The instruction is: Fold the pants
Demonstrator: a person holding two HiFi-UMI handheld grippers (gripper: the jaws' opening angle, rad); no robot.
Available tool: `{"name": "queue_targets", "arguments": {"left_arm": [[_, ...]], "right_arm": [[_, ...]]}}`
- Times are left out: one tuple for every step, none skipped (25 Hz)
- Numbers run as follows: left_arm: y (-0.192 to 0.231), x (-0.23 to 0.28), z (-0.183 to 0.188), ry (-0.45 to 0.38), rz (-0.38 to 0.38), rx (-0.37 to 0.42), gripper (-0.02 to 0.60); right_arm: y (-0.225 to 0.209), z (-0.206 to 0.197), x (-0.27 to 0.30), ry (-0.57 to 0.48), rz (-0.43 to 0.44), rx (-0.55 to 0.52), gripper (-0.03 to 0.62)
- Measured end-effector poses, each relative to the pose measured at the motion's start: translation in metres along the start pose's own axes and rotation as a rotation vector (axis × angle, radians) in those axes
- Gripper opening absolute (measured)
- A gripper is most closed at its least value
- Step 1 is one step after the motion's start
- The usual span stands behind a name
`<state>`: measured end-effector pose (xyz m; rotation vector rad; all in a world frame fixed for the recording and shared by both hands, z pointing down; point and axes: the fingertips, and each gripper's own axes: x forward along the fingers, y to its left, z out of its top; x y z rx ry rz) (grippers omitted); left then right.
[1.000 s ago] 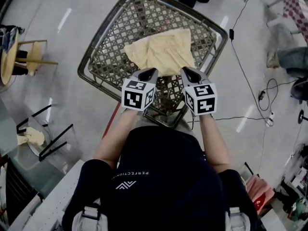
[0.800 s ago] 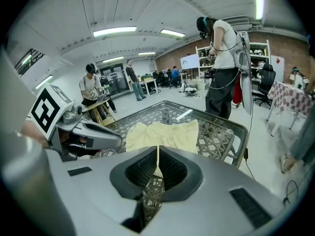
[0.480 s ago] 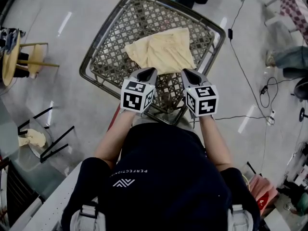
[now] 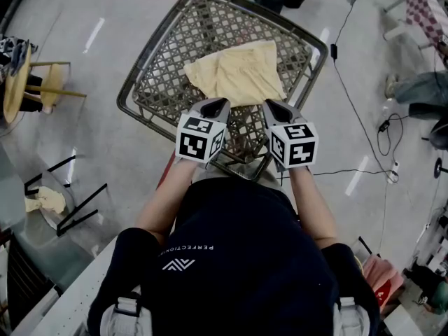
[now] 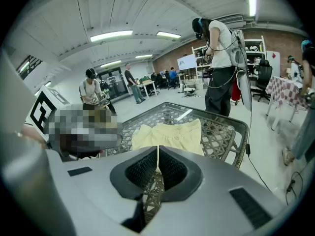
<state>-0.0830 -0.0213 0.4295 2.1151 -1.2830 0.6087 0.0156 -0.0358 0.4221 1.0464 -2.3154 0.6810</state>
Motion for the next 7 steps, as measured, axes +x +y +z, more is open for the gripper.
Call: {"name": "queue_targets", "arguments": {"left_arm": [[0.0006, -0.0004, -0.0010, 0.002, 0.000, -0.001, 0.017], [0.0010, -0.0007, -0.0023, 0.004, 0.000, -0.002, 0.017], [0.0009, -0.0009, -0.0036, 0.007, -0.001, -0.003, 0.017], [0.0005, -0.0011, -0.0046, 0.009, -0.002, -0.003, 0.017], [-0.0001, -0.0013, -0.0053, 0.010, -0.005, -0.002, 0.017], [-0.0008, -0.0013, -0.0057, 0.012, -0.007, 0.000, 0.017], [-0.0015, -0.0014, -0.0060, 0.012, -0.010, 0.002, 0.017]], "right_arm": [[0.0011, -0.0006, 0.0001, 0.001, 0.001, 0.000, 0.040], [0.0023, -0.0018, 0.0002, 0.003, 0.002, 0.000, 0.040], [0.0035, -0.0035, 0.0002, 0.007, 0.004, 0.001, 0.040], [0.0046, -0.0050, 0.0002, 0.009, 0.005, 0.003, 0.040], [0.0055, -0.0060, 0.0002, 0.010, 0.007, 0.004, 0.040], [0.0063, -0.0067, 0.0001, 0.011, 0.008, 0.005, 0.040], [0.0070, -0.0072, 0.0001, 0.011, 0.009, 0.007, 0.040]]}}
